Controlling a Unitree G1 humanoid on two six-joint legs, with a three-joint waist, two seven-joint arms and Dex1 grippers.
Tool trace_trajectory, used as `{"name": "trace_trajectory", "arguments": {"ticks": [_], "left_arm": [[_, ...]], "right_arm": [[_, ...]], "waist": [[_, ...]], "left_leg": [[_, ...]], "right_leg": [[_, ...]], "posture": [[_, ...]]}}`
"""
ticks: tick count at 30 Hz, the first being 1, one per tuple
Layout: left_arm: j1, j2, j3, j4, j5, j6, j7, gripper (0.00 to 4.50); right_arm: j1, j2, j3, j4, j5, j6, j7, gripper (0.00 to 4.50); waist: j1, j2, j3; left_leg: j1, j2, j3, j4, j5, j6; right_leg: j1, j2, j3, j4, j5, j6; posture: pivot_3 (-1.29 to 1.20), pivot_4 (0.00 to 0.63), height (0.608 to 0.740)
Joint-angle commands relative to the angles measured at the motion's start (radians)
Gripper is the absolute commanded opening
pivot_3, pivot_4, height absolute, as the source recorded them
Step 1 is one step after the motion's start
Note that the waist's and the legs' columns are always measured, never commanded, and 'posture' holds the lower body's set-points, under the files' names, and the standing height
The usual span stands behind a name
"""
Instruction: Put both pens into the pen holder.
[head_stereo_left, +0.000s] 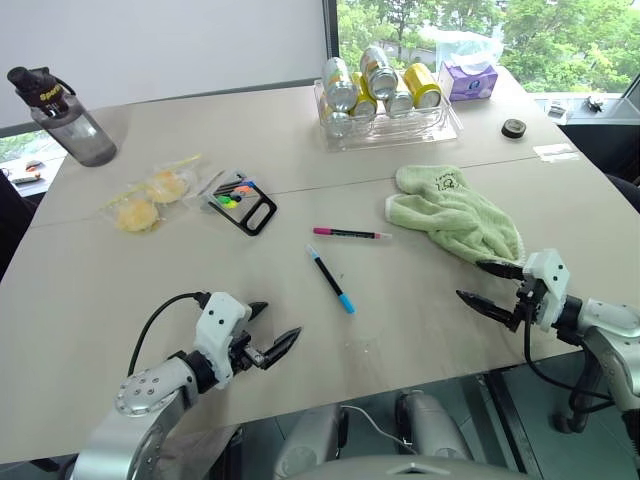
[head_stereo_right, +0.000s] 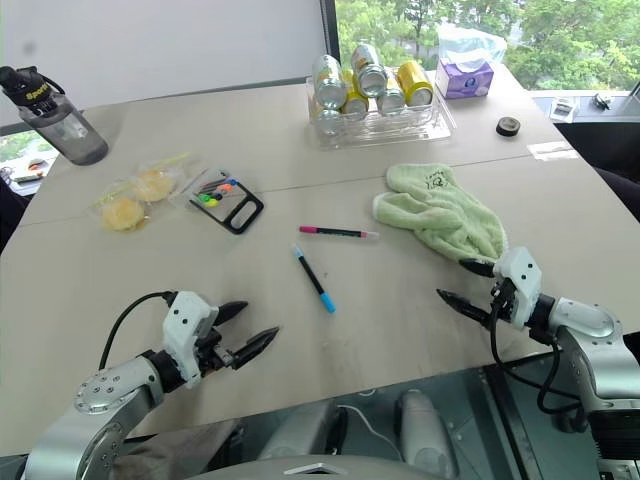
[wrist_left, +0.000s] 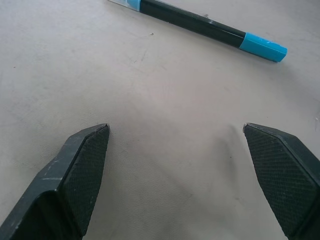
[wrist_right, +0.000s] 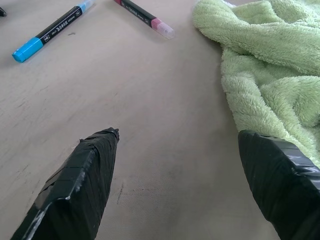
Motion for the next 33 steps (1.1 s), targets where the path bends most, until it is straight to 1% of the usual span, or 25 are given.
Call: {"name": "trace_trajectory", "arguments": {"ticks": [1, 9, 17, 19, 21, 23, 25, 26, 27, 29, 31, 33], "left_arm": [[0.022, 0.001, 0.011, -0.006, -0.002, -0.012, -0.002, 4.4], [0.056, 0.002, 0.018, -0.022, -0.008, -0.025, -0.011, 4.4], [0.075, -0.006, 0.027, -0.032, -0.014, -0.031, -0.008, 4.4], [0.074, -0.005, 0.032, -0.034, -0.015, -0.031, -0.007, 4.4], [0.067, 0.008, 0.042, -0.03, -0.004, -0.034, -0.008, 4.4], [0.049, 0.016, 0.061, -0.026, -0.014, -0.032, -0.011, 4.4], [0.026, 0.021, 0.087, -0.027, -0.055, -0.019, -0.027, 4.4], [0.015, 0.025, 0.101, -0.03, -0.087, -0.008, -0.045, 4.46], [0.006, 0.028, 0.113, -0.034, -0.117, -0.001, -0.063, 4.46], [-0.023, 0.037, 0.15, -0.046, -0.228, 0.035, -0.112, 4.46], [-0.057, 0.055, 0.172, -0.05, -0.304, 0.071, -0.139, 4.46], [-0.1, 0.074, 0.175, -0.048, -0.324, 0.088, -0.138, 4.46]], "right_arm": [[-0.002, -0.01, -0.017, -0.035, 0.02, 0.0, 0.008, 4.05], [0.023, -0.028, -0.023, -0.045, 0.031, 0.009, 0.04, 4.05], [0.019, -0.022, -0.01, -0.042, 0.023, 0.006, 0.035, 4.05], [0.011, -0.018, -0.014, -0.043, 0.047, 0.013, 0.052, 4.05], [-0.007, -0.011, -0.028, -0.056, 0.108, 0.051, 0.072, 4.05], [-0.034, -0.003, -0.033, -0.052, 0.109, 0.058, 0.045, 4.05], [-0.073, -0.002, -0.022, -0.032, 0.061, 0.059, -0.015, 4.05], [-0.096, 0.001, -0.017, -0.023, 0.049, 0.059, -0.032, 4.28], [-0.119, 0.005, -0.014, -0.014, 0.045, 0.057, -0.041, 4.28], [-0.188, 0.019, -0.008, 0.017, 0.035, 0.056, -0.065, 4.28], [-0.26, 0.034, 0.013, 0.074, -0.021, 0.038, -0.113, 4.28], [-0.33, 0.035, 0.065, 0.146, -0.108, 0.045, -0.155, 4.28]], "waist": [[0.0, 0.0, 0.0], [0.0, 0.0, 0.0], [-0.001, 0.0, 0.0], [0.0, 0.0, 0.0], [-0.001, 0.0, 0.0], [-0.002, 0.0, 0.0], [-0.001, 0.0, 0.0], [0.0, 0.0, 0.0], [0.0, 0.0, 0.0], [-0.001, 0.0, 0.001], [-0.003, 0.0, 0.001], [-0.003, 0.0, 0.001]], "left_leg": [[0.0, 0.0, 0.0, 0.0, 0.0, 0.0], [0.0, 0.0, 0.0, 0.0, -0.001, 0.001], [0.0, 0.0, 0.0, 0.0, -0.001, 0.001], [0.0, 0.0, 0.0, 0.0, -0.001, 0.001], [0.0, 0.0, 0.0, 0.0, -0.001, 0.001], [0.0, 0.0, 0.0, 0.0, -0.001, 0.002], [0.0, 0.0, 0.0, 0.0, -0.002, 0.003], [0.0, 0.0, 0.0, 0.0, -0.002, 0.003], [0.0, 0.0, 0.0, 0.0, -0.002, 0.003], [0.0, 0.0, 0.0, 0.0, 0.0, 0.0], [0.0, 0.0, 0.0, 0.0, 0.0, 0.0], [0.0, 0.0, 0.0, 0.0, 0.0, 0.0]], "right_leg": [[0.0, 0.0, 0.0, 0.0, 0.0, 0.0], [0.0, 0.0, 0.0, 0.0, 0.0, 0.0], [0.0, 0.0, 0.0, 0.0, 0.0, 0.0], [0.0, 0.0, 0.0, 0.0, 0.0, 0.0], [0.0, 0.0, 0.0, 0.0, 0.0, 0.0], [0.0, 0.0, 0.0, 0.0, 0.0, 0.0], [0.0, 0.0, 0.0, 0.0, 0.0, 0.0], [0.0, 0.0, 0.0, 0.0, 0.0, 0.0], [0.0, 0.0, 0.0, 0.0, 0.0, 0.0], [0.0, 0.0, -0.001, 0.0, 0.0, 0.0], [0.0, 0.0, -0.002, 0.0, 0.0, 0.0], [-0.001, 0.0, -0.004, 0.0, 0.0, 0.0]], "posture": [[0.0, 0.15, 0.739], [0.0, 0.15, 0.739], [0.0, 0.15, 0.739], [0.0, 0.15, 0.739], [0.0, 0.15, 0.739], [0.0, 0.15, 0.739], [0.0, 0.15, 0.739], [0.0, 0.15, 0.739], [0.0, 0.15, 0.739], [0.0, 0.15, 0.739], [0.0, 0.15, 0.739], [0.0, 0.15, 0.739]]}}
